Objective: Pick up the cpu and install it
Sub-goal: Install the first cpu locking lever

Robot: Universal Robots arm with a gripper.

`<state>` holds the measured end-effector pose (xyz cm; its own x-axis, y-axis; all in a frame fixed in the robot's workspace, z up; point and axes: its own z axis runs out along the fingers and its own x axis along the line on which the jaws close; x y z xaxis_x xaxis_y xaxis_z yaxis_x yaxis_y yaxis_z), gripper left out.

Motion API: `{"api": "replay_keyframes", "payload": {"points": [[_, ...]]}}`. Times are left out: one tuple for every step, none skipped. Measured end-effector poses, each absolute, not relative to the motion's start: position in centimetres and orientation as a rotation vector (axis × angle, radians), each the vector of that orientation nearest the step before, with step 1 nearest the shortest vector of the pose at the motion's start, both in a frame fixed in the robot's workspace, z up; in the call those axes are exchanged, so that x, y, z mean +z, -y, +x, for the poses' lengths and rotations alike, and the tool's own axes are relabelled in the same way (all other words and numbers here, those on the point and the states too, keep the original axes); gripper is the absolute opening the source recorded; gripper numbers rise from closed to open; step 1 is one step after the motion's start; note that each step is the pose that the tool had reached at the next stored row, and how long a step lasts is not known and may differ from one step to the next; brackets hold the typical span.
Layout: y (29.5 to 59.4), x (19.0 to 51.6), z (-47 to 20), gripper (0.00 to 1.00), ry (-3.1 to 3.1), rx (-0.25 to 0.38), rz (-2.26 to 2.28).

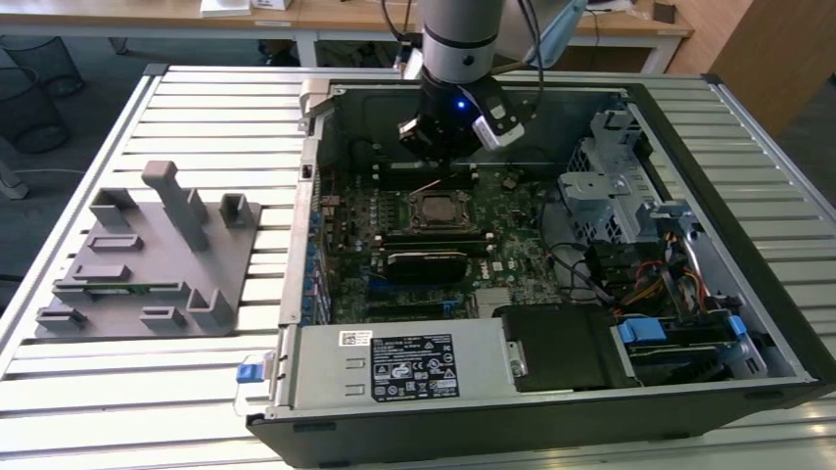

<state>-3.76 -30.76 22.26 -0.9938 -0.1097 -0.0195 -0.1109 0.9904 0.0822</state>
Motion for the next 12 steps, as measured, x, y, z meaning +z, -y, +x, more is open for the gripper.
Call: {"api": "replay_keyframes", "payload": {"points": [[30.7,22.1,-3.7,0.11,-3.119,0.13,-0.175],[30.7,22.0,-3.7,0.11,-3.119,0.13,-0.176],[30.7,21.9,-3.6,0.11,-3.119,0.13,-0.177],[30.7,21.8,-3.6,0.11,-3.119,0.13,-0.177],[30.7,21.7,-3.6,0.11,-3.119,0.13,-0.177],[30.7,21.6,-3.6,0.11,-3.119,0.13,-0.178],[30.7,21.5,-3.6,0.11,-3.119,0.13,-0.178],[30.7,21.3,-3.5,0.11,-3.119,0.13,-0.179],[30.7,21.2,-3.4,0.11,-3.119,0.13,-0.179],[30.7,21.1,-3.3,0.11,-3.119,0.13,-0.18],[30.7,21.0,-3.1,0.11,-3.12,0.13,-0.18],[30.7,20.9,-3.0,0.11,-3.12,0.13,-0.181]]}}
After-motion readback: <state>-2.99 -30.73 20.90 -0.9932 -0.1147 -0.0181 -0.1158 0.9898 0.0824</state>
